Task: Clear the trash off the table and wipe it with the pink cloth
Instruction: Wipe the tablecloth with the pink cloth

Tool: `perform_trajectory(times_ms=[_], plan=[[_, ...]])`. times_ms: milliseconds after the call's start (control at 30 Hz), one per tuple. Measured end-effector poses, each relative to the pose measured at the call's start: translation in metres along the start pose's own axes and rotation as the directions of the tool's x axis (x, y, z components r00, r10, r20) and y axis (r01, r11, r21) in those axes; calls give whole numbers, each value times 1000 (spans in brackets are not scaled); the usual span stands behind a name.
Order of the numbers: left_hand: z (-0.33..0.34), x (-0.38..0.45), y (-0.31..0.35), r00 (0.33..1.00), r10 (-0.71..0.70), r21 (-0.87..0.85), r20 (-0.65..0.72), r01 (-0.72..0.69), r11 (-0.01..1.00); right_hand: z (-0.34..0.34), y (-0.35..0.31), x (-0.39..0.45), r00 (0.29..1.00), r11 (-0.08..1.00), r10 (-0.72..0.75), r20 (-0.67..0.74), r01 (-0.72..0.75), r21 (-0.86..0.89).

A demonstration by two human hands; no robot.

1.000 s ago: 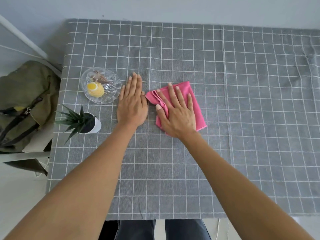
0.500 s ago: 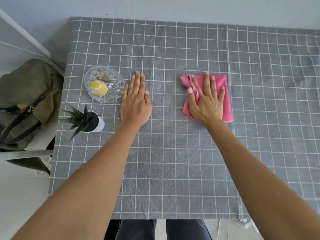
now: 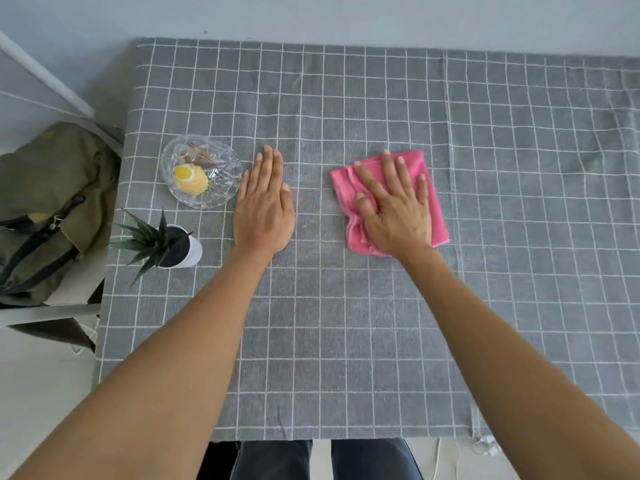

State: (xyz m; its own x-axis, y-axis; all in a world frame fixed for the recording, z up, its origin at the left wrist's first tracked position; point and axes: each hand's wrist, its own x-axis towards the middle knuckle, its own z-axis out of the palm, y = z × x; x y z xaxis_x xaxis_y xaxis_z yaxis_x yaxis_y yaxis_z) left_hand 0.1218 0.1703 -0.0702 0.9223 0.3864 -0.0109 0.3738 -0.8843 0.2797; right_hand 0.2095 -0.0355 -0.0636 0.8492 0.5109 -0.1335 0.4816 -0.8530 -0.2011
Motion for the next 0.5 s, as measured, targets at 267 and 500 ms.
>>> perform_trajectory(times_ms=[267, 500], plan=[[1, 0, 0, 1000, -13, 24, -1, 13, 1000, -9, 23, 13, 970, 969, 243, 9, -243, 45], [0, 1, 2, 1000, -16, 16, 16, 16, 1000, 13, -64, -20, 998, 997, -61, 18, 61, 41]])
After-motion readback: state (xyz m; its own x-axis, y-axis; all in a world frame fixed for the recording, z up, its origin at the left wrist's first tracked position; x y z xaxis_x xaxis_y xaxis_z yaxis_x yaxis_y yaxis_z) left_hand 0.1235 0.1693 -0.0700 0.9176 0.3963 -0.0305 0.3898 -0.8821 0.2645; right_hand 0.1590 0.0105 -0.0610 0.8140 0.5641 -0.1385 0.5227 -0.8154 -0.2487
